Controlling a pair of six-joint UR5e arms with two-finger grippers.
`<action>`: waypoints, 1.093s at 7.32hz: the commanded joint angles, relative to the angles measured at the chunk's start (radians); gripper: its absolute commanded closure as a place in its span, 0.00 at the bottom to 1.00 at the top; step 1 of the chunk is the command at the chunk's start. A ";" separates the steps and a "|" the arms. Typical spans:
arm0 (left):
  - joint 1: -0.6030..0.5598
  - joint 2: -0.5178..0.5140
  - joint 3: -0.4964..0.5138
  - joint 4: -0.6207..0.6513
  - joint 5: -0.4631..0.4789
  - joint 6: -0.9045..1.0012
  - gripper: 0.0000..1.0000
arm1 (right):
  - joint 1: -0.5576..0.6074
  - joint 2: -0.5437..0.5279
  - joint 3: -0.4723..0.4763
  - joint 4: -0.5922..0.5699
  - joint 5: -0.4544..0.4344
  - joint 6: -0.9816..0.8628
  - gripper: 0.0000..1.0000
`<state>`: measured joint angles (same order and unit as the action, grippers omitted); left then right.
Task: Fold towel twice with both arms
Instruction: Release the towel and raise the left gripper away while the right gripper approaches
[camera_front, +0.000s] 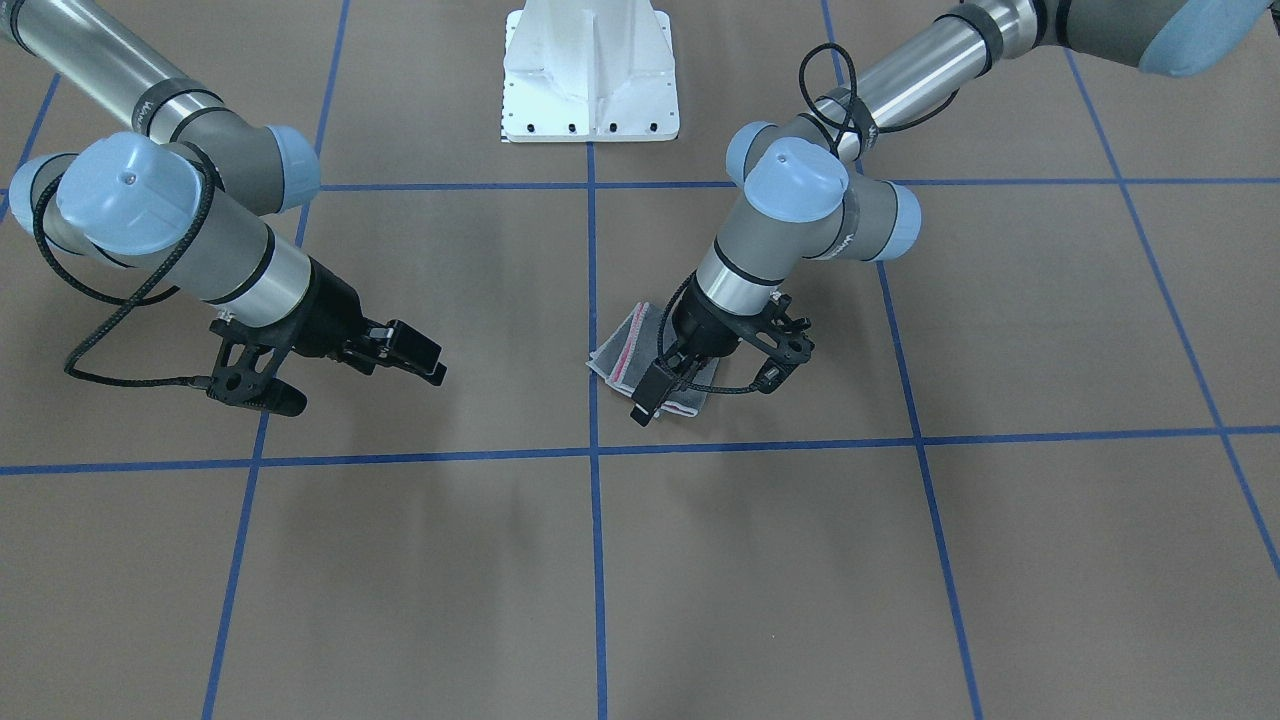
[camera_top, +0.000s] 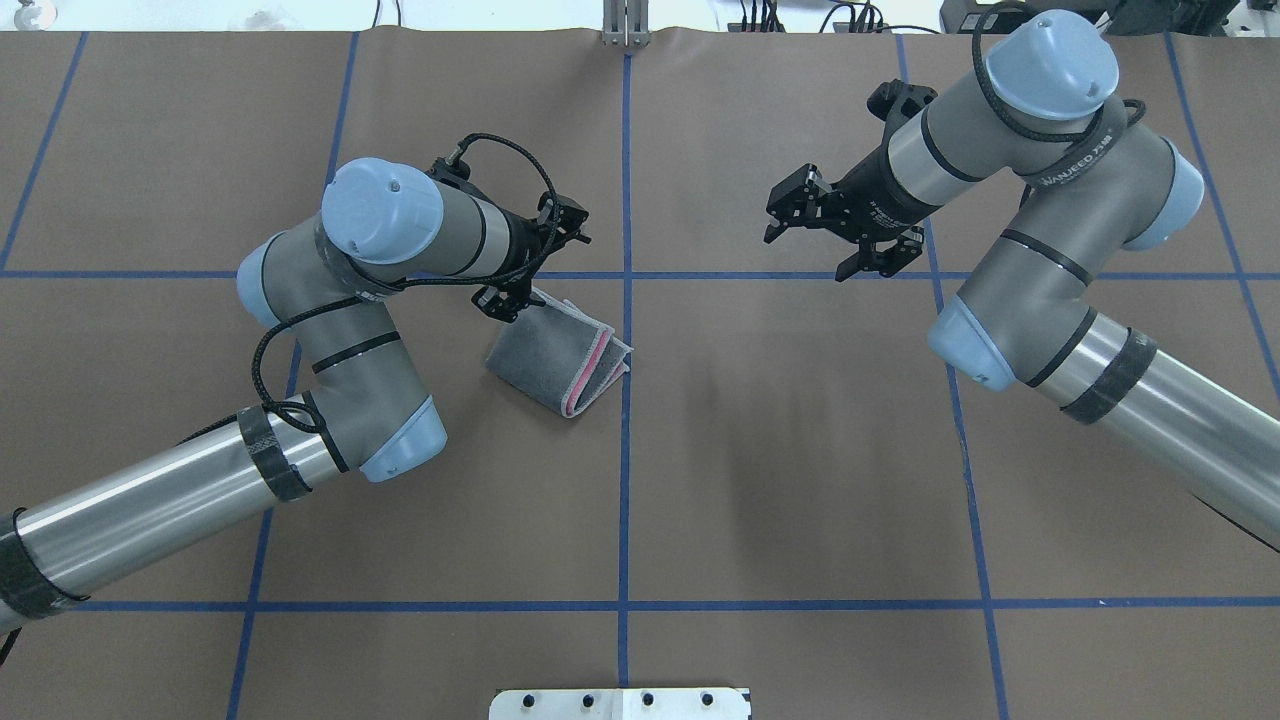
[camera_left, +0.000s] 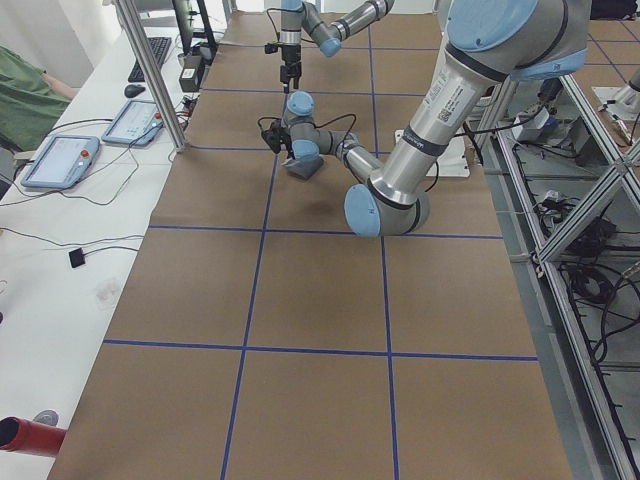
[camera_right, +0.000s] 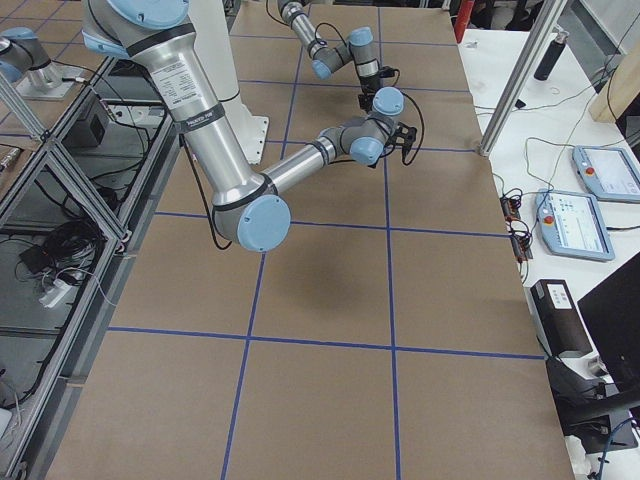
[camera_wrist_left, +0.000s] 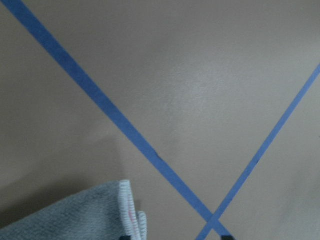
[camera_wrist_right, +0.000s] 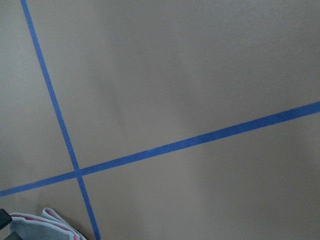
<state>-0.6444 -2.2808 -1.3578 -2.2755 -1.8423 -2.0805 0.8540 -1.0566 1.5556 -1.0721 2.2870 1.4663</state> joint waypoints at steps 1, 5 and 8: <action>-0.061 -0.022 -0.006 0.019 -0.151 0.017 0.00 | -0.015 0.024 0.000 0.001 -0.004 -0.012 0.00; -0.220 0.135 -0.110 0.027 -0.357 0.355 0.00 | -0.223 0.168 -0.058 0.071 -0.411 -0.130 0.00; -0.304 0.216 -0.153 0.025 -0.460 0.433 0.00 | -0.312 0.228 -0.212 0.213 -0.552 -0.275 0.01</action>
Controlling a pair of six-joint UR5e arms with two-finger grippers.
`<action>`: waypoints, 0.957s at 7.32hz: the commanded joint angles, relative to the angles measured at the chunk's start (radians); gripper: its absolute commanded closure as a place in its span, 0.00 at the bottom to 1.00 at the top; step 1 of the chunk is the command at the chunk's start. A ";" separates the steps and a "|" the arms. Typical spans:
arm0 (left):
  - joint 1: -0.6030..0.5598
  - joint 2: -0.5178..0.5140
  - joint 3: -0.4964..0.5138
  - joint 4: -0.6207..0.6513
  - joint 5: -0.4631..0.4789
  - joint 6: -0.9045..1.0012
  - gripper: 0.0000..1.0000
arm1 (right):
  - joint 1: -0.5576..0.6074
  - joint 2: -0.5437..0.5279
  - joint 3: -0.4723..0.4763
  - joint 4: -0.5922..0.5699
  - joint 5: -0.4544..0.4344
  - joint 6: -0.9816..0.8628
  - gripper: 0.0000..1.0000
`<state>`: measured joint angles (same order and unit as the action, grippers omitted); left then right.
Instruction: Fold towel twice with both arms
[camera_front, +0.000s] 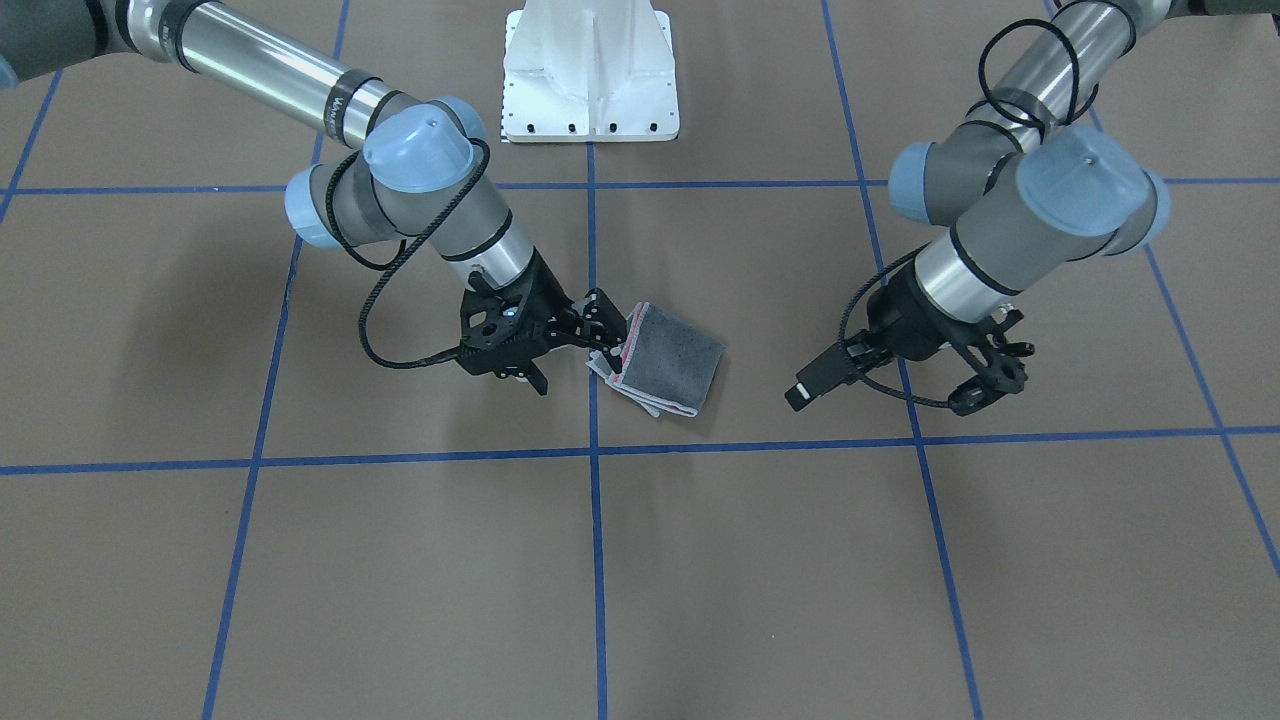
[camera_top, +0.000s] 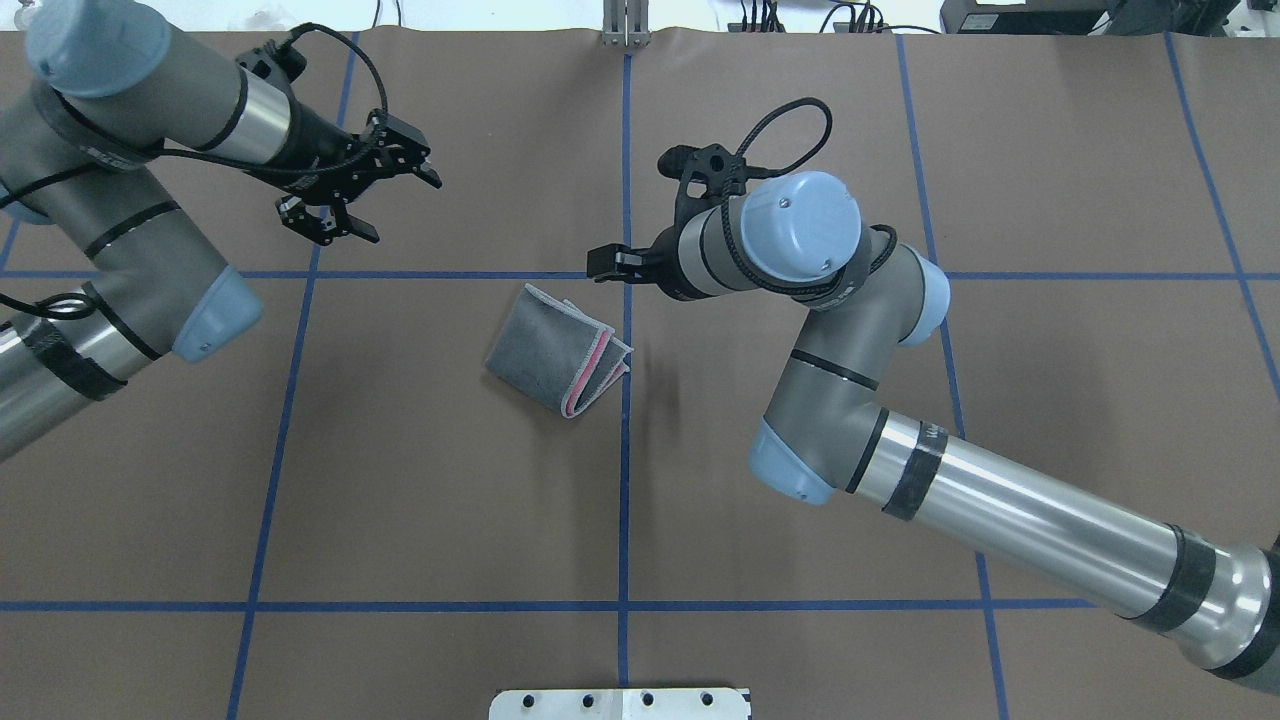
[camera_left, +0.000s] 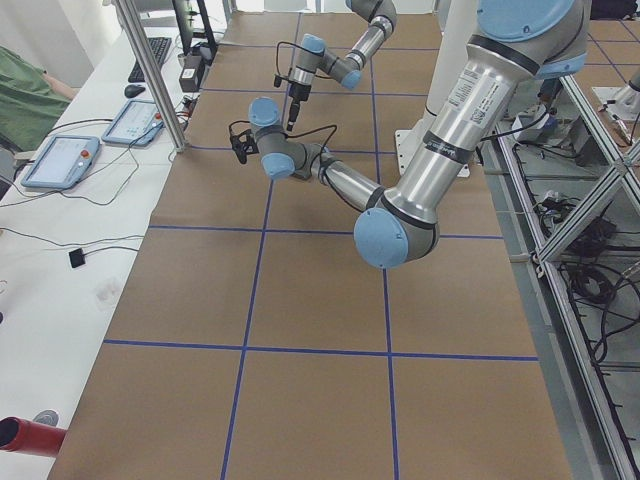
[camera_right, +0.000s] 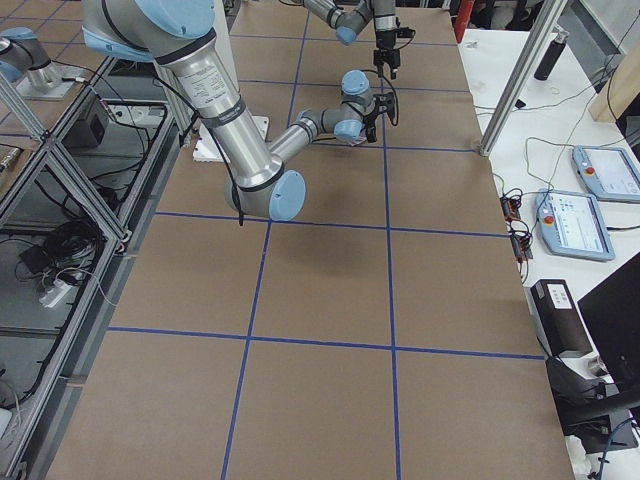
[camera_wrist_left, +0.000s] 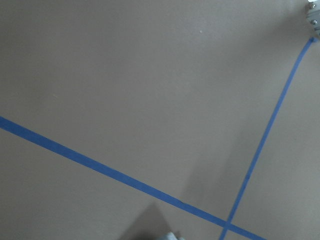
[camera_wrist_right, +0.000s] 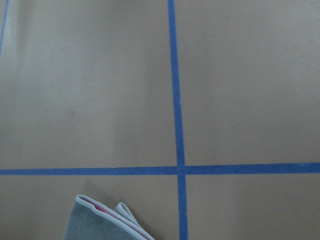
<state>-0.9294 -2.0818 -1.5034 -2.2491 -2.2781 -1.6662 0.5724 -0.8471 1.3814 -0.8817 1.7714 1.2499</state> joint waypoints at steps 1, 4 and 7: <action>-0.019 0.017 -0.008 -0.001 -0.024 0.019 0.00 | -0.034 0.020 -0.042 0.020 -0.037 -0.107 0.05; -0.019 0.037 -0.003 -0.001 -0.024 0.049 0.00 | -0.043 0.057 -0.094 0.023 -0.044 -0.231 0.28; -0.022 0.046 0.000 -0.003 -0.024 0.063 0.00 | -0.069 0.117 -0.171 0.024 -0.081 -0.268 0.31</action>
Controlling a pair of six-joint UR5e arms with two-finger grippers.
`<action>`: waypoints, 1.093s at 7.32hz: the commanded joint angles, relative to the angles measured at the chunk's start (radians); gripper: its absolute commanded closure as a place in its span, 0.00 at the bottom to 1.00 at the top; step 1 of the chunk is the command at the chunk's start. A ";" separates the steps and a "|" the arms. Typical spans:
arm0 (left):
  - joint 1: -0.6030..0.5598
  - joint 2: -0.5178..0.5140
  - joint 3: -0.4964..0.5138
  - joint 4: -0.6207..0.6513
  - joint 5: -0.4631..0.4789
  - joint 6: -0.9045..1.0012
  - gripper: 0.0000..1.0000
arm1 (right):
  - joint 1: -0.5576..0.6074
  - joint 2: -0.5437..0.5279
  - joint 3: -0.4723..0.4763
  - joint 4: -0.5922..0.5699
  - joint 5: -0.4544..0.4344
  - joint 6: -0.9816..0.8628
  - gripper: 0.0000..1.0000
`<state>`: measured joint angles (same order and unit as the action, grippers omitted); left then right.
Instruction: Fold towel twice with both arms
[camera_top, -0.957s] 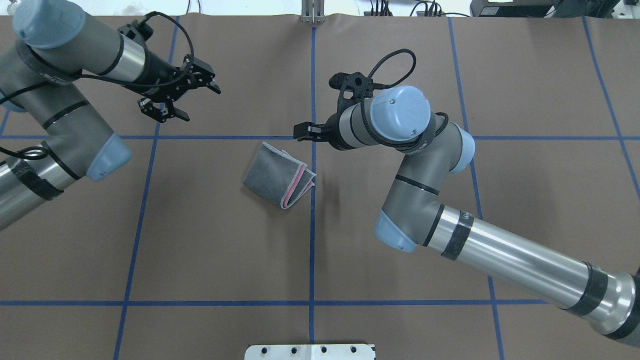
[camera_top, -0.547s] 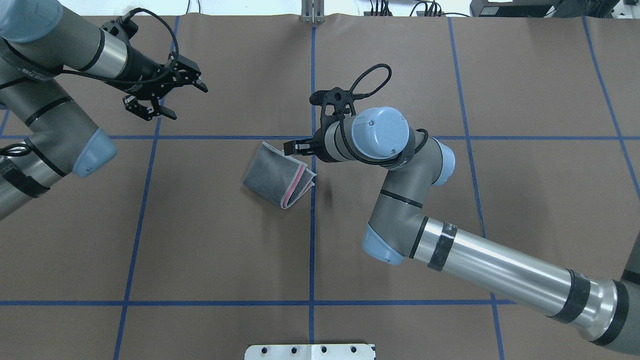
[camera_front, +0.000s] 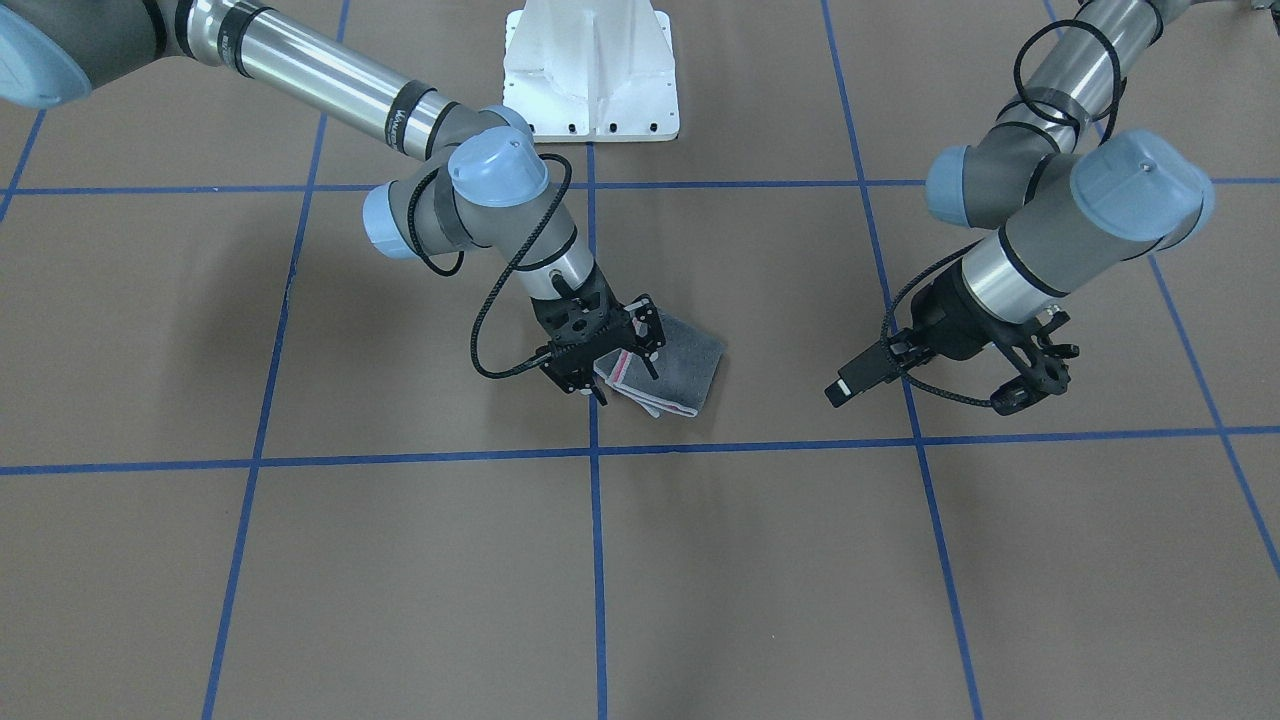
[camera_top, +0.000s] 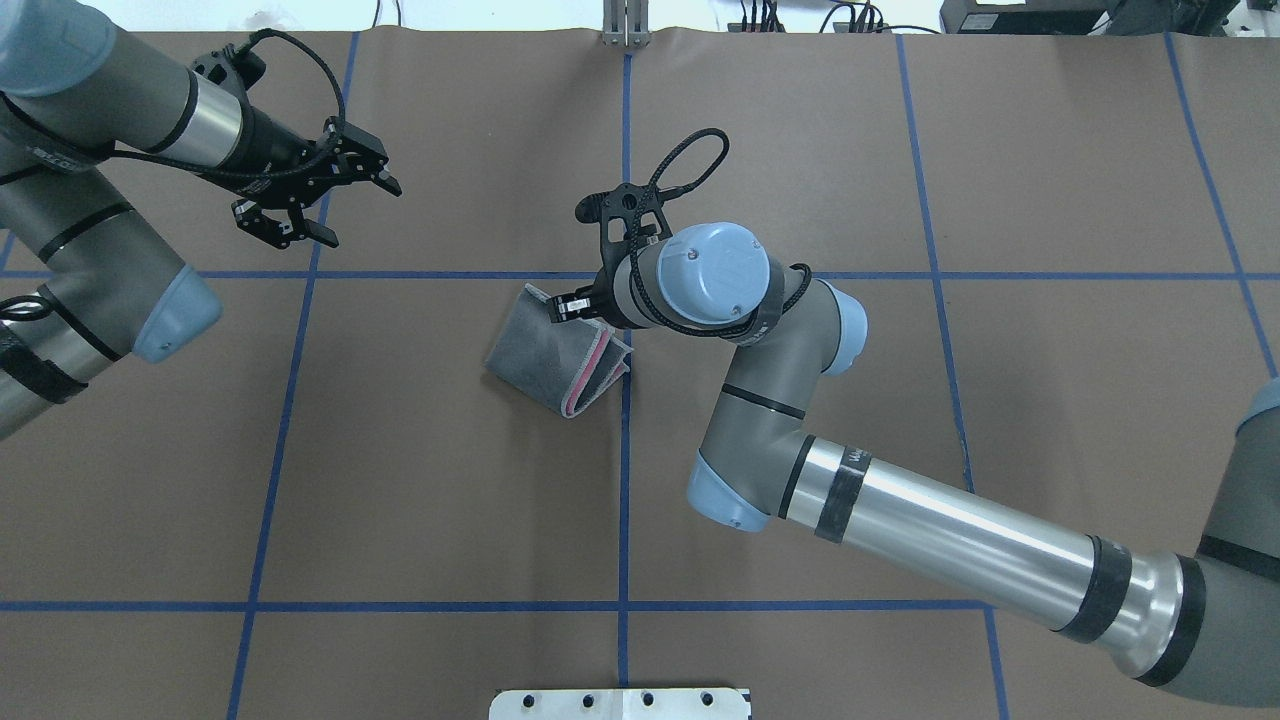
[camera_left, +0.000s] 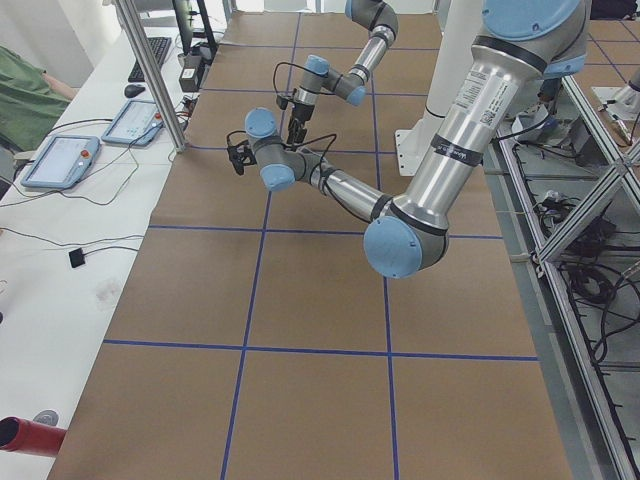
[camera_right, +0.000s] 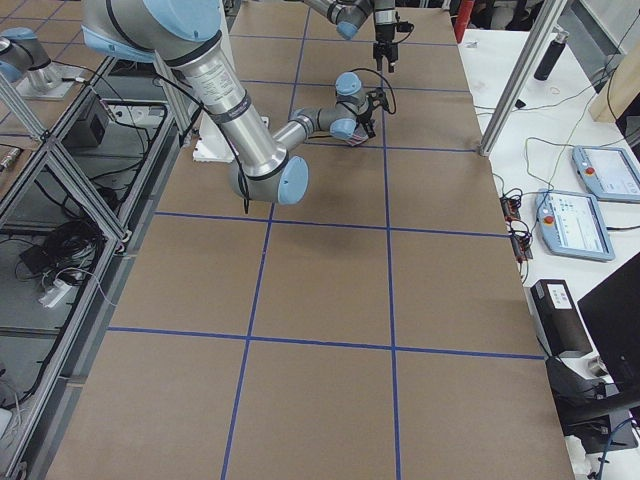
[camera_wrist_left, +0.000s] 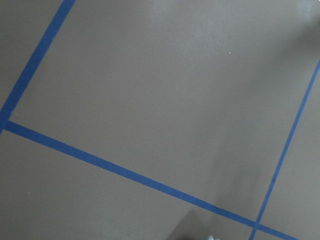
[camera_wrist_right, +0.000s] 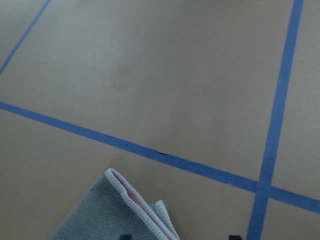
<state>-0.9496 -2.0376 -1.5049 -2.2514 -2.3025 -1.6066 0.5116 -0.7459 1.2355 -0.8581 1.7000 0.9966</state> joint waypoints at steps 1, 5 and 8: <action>0.000 0.002 0.003 -0.001 0.002 0.002 0.00 | -0.007 0.007 -0.028 0.001 -0.010 -0.041 0.33; 0.000 0.002 0.003 -0.001 0.002 0.002 0.00 | -0.018 0.000 -0.037 0.005 -0.010 -0.055 0.50; 0.000 0.002 0.006 0.001 0.006 0.004 0.00 | -0.018 -0.007 -0.036 0.010 -0.008 -0.053 0.74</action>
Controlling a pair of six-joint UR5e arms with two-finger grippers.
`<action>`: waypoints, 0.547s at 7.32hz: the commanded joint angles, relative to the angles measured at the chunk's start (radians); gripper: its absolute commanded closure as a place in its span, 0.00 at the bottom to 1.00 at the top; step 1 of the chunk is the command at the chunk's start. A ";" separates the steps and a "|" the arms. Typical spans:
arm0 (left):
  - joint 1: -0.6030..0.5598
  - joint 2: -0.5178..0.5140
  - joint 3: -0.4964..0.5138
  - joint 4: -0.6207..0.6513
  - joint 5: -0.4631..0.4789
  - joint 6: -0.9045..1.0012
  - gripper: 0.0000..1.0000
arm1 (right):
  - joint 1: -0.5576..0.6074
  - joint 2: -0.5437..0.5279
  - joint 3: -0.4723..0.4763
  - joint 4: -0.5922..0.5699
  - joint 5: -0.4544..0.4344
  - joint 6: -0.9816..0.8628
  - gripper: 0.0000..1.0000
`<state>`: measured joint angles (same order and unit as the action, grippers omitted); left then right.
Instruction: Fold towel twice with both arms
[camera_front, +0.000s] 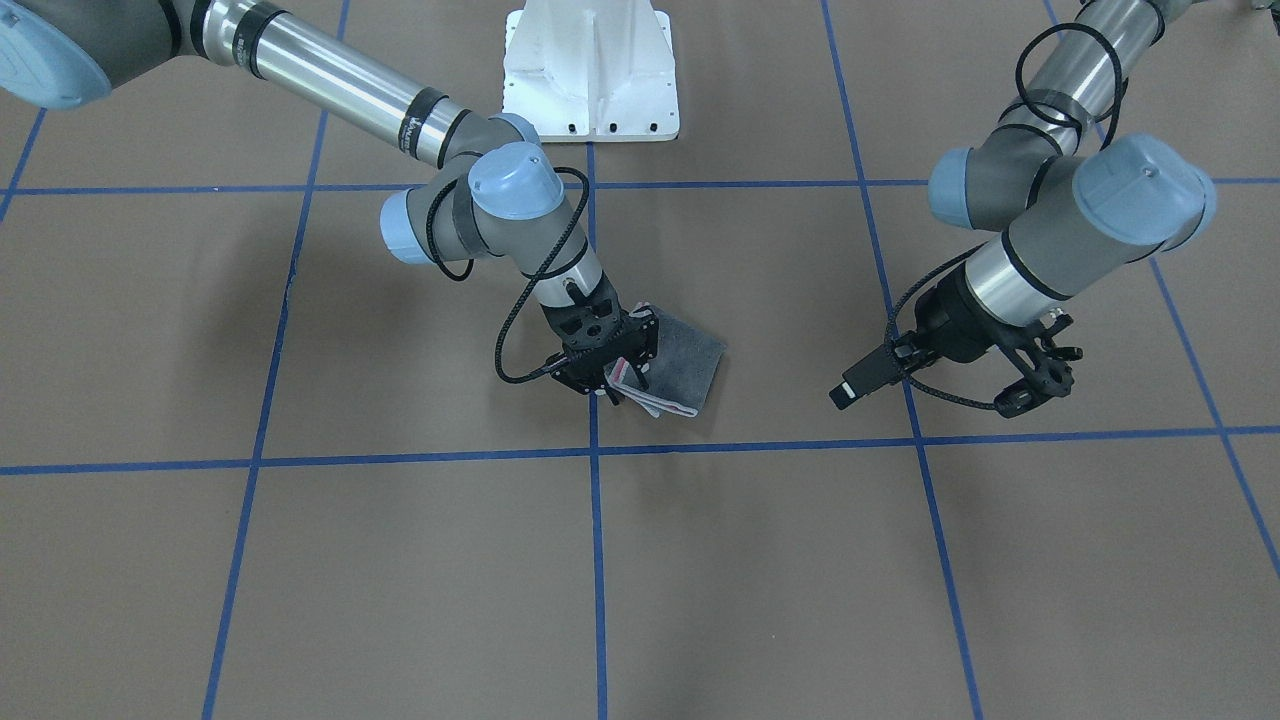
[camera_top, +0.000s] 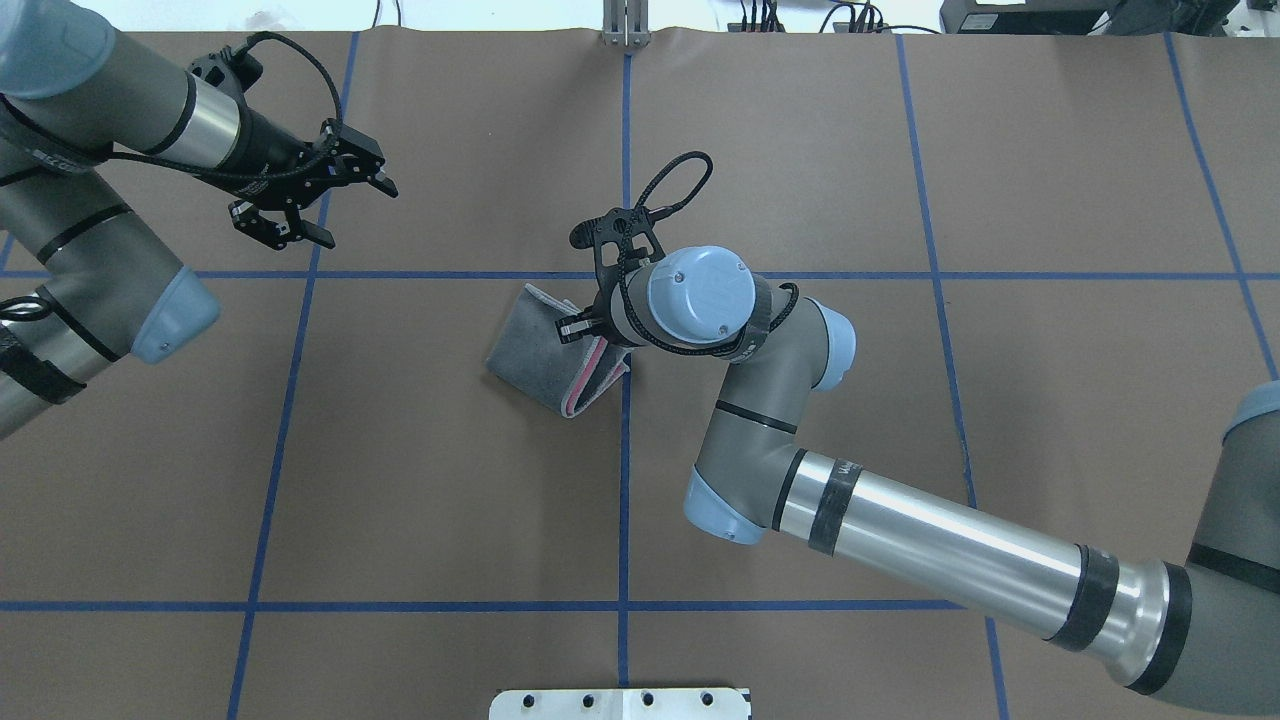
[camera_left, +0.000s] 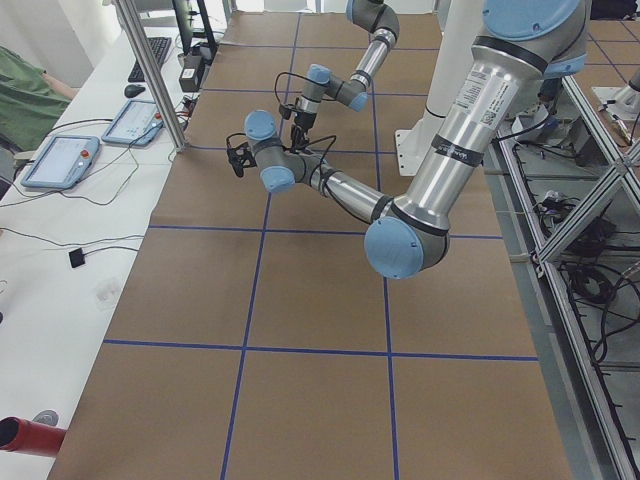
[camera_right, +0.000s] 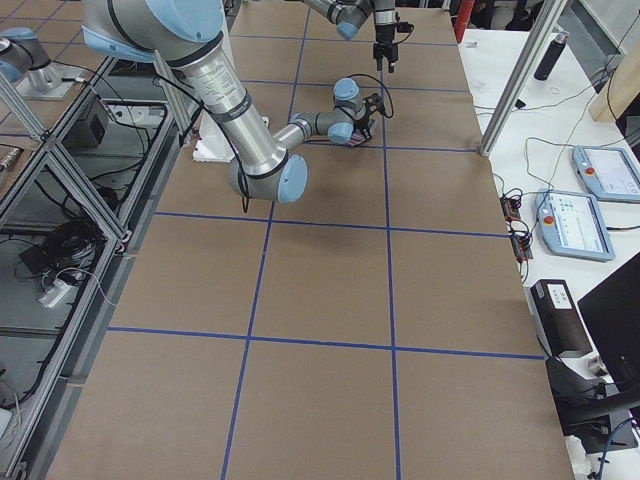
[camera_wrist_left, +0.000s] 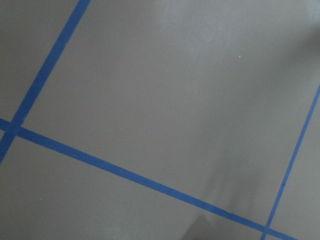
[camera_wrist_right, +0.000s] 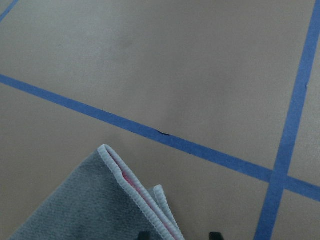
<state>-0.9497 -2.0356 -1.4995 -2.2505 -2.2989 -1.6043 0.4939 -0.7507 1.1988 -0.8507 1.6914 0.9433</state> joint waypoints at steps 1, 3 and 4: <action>0.002 0.000 0.001 0.002 0.003 0.001 0.00 | 0.002 -0.004 0.004 0.004 0.001 0.000 0.80; 0.002 -0.002 0.004 0.002 0.003 0.000 0.00 | 0.009 -0.004 0.008 0.005 0.004 0.002 0.92; 0.002 -0.002 0.004 0.002 0.003 0.000 0.00 | 0.012 -0.002 0.013 0.007 0.004 0.003 1.00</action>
<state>-0.9481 -2.0365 -1.4962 -2.2489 -2.2964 -1.6044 0.5019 -0.7544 1.2068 -0.8455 1.6940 0.9447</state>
